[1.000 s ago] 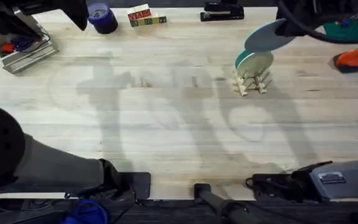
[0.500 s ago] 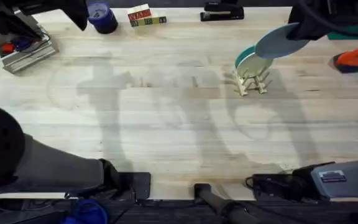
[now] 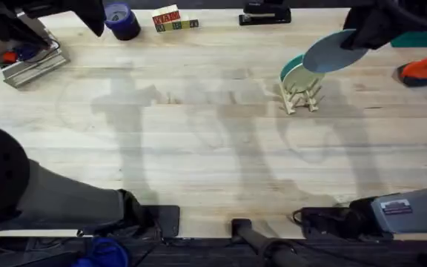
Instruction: Pick up the plates from the table one by one and place each into a slot on the dish rack.
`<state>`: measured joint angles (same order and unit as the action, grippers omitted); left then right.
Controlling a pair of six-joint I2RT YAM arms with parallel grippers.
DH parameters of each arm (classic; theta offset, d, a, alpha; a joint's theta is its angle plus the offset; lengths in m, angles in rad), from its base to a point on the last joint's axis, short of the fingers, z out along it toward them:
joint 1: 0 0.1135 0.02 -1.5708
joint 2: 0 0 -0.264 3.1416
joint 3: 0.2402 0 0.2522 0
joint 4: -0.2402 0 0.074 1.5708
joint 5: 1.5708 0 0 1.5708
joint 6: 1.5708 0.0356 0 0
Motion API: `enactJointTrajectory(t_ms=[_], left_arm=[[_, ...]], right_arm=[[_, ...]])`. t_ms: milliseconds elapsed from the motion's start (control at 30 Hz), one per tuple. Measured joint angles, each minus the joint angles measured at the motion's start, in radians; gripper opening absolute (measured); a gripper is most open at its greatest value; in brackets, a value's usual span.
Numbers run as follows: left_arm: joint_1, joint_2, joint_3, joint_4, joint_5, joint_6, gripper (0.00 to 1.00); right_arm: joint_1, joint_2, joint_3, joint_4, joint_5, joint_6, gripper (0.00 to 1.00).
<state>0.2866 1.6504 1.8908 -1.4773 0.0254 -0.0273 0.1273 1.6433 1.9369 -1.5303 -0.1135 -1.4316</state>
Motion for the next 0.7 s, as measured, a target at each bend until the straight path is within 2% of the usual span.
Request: enactJointTrajectory(t_ms=[700], left_arm=[[0.000, 0.000, 0.000, 0.000, 0.000, 0.000, 0.995]], right_arm=[[-0.066, 0.029, -0.006, -0.007, -0.061, -0.107, 0.031]])
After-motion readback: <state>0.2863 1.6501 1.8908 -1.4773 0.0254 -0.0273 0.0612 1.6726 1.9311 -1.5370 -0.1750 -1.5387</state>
